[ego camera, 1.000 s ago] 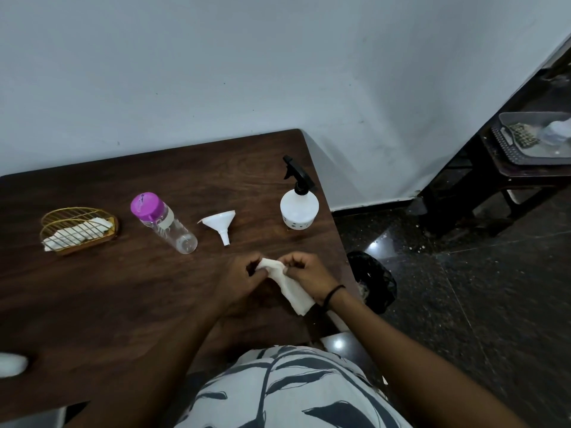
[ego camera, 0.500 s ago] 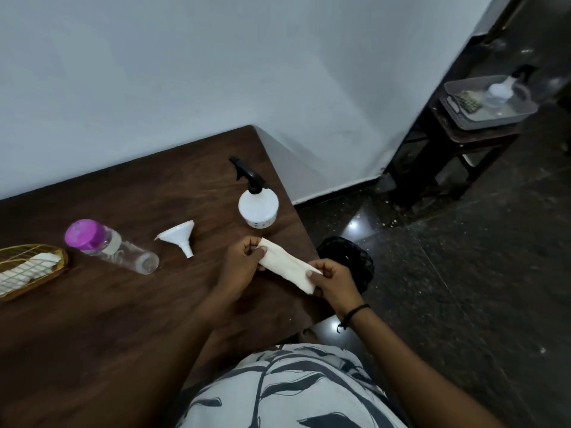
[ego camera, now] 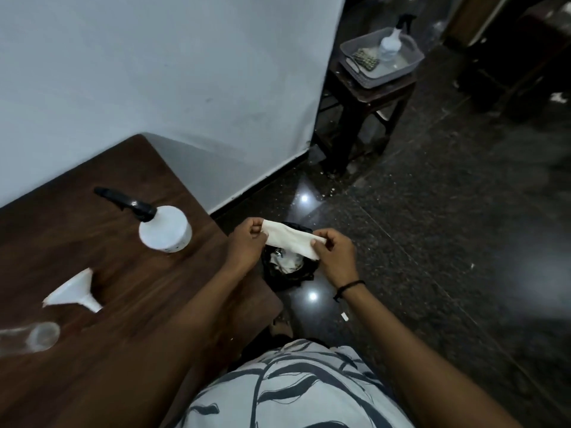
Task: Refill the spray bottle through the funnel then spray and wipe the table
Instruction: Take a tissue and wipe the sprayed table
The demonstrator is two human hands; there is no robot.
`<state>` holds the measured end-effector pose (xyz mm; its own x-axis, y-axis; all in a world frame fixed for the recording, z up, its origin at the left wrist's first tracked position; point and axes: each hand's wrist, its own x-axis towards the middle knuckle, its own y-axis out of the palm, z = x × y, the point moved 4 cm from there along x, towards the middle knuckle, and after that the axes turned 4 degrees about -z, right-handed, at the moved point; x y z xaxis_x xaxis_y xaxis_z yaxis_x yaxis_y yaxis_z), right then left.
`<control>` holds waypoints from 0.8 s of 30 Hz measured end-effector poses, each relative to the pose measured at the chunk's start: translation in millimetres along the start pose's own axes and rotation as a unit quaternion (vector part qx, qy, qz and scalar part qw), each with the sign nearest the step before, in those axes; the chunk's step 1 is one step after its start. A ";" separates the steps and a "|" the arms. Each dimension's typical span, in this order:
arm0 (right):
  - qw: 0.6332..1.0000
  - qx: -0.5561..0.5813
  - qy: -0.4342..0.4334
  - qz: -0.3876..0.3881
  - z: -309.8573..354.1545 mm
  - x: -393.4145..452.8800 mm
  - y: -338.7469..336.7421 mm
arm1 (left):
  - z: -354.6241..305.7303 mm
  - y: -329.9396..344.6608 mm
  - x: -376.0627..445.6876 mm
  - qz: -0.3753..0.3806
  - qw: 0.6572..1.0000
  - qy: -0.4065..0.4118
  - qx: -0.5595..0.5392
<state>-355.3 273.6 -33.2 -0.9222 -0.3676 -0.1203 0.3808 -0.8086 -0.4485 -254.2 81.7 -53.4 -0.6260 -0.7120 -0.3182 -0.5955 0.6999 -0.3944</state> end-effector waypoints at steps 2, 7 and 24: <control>0.999 -0.032 0.000 0.000 -2.7 8.1 -1.1 | -3.1 11.7 7.9 0.002 0.999 0.010 0.051; 0.996 -0.082 0.021 0.014 -15.7 29.0 4.3 | -7.0 37.2 25.3 0.048 0.984 0.064 0.158; 0.947 -0.229 0.196 0.111 -78.5 89.7 39.7 | -8.1 40.2 43.9 0.096 0.948 0.116 0.279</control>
<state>-428.2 244.6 -131.3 -0.8114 -0.2335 -0.5358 0.5814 -0.4153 -0.6996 -309.7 79.0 -76.3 -0.8282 -0.4975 -0.2579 -0.1401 0.6295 -0.7643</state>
